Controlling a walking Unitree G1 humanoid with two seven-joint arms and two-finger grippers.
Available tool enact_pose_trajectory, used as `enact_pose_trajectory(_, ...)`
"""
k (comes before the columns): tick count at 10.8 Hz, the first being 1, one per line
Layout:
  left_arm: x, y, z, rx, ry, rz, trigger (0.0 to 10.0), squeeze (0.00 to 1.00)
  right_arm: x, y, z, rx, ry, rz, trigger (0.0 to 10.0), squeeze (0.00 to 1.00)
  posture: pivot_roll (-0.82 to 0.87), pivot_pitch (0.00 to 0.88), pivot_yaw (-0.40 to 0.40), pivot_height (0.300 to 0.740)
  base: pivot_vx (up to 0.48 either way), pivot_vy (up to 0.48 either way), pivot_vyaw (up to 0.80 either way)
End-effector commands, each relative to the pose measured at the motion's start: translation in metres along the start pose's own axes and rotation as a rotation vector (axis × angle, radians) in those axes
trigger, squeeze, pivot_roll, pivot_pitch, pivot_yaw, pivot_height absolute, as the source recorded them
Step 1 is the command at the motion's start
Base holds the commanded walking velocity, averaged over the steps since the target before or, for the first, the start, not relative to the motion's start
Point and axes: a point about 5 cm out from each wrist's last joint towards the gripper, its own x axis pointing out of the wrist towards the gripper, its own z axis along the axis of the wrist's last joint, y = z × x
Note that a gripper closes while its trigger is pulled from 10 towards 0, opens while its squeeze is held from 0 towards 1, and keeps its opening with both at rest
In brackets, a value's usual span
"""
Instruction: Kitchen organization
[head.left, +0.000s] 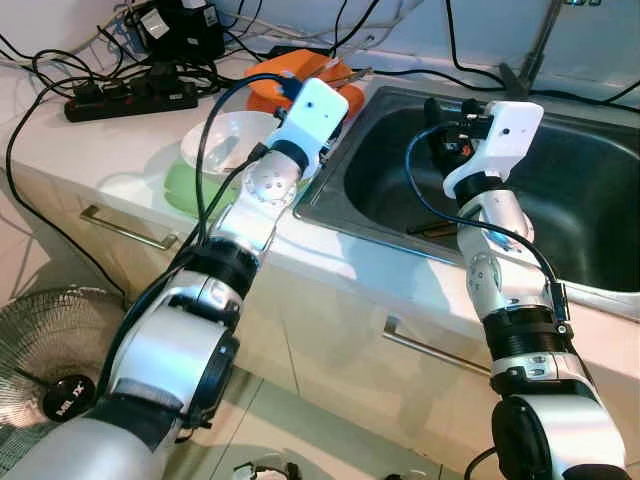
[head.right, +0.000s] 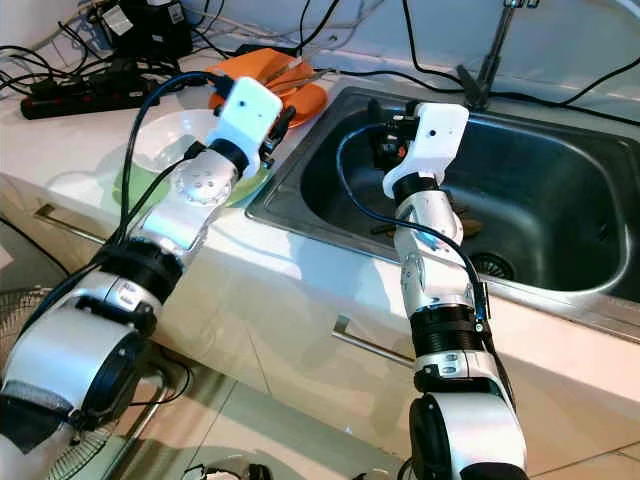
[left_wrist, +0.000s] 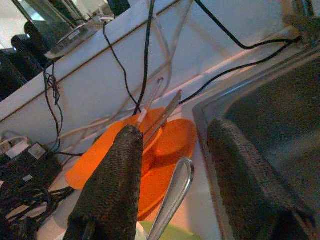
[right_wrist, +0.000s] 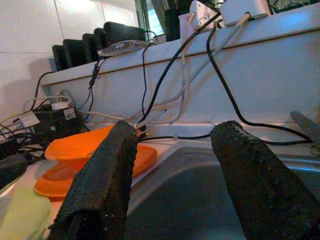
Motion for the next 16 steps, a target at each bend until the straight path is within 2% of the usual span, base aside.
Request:
enact_pose_trajectory(1, 0.003, 0.002, 0.006, 0.031, -0.013, 0.009, 10.0, 0.00, -0.001, 0.001, 0.002, 0.001, -0.006, -0.001, 10.0, 0.00, 0.02, 0.029, 0.045, 0.740, 0.000, 0.000, 0.00)
enact_pose_trajectory(3, 0.006, -0.002, 0.001, 0.051, 0.025, 0.002, 10.0, 0.00, -0.003, 0.000, 0.002, 0.000, -0.007, -0.009, 10.0, 0.00, 0.01, 0.030, 0.050, 0.740, 0.000, 0.000, 0.00)
enact_pose_trajectory(6, 0.006, 0.000, -0.007, 0.089, 0.086, 0.018, 10.0, 0.00, -0.004, 0.000, 0.002, 0.001, -0.002, -0.014, 10.0, 0.00, 0.01, 0.032, 0.053, 0.740, 0.000, 0.000, 0.00)
enact_pose_trajectory(9, 0.005, 0.005, -0.010, 0.113, 0.108, 0.049, 9.8, 0.00, -0.004, 0.001, 0.002, 0.004, -0.004, -0.014, 10.0, 0.00, 0.01, 0.031, 0.052, 0.740, 0.000, 0.000, 0.00)
enact_pose_trajectory(10, 0.004, 0.008, -0.014, 0.120, 0.131, 0.058, 3.8, 0.00, -0.004, 0.001, 0.002, 0.004, -0.004, -0.013, 10.0, 0.00, 0.01, 0.031, 0.053, 0.740, 0.000, 0.000, 0.00)
enact_pose_trajectory(11, 0.004, 0.008, -0.015, 0.124, 0.134, 0.056, 0.0, 0.00, -0.004, 0.001, 0.002, 0.004, -0.003, -0.015, 10.0, 0.00, 0.01, 0.032, 0.052, 0.740, 0.000, 0.000, 0.00)
enact_pose_trajectory(16, 0.003, 0.004, -0.018, 0.105, 0.145, 0.039, 0.0, 0.00, -0.005, 0.000, 0.000, 0.006, 0.004, -0.017, 10.0, 0.00, 0.01, 0.032, 0.052, 0.740, 0.000, 0.000, 0.00)
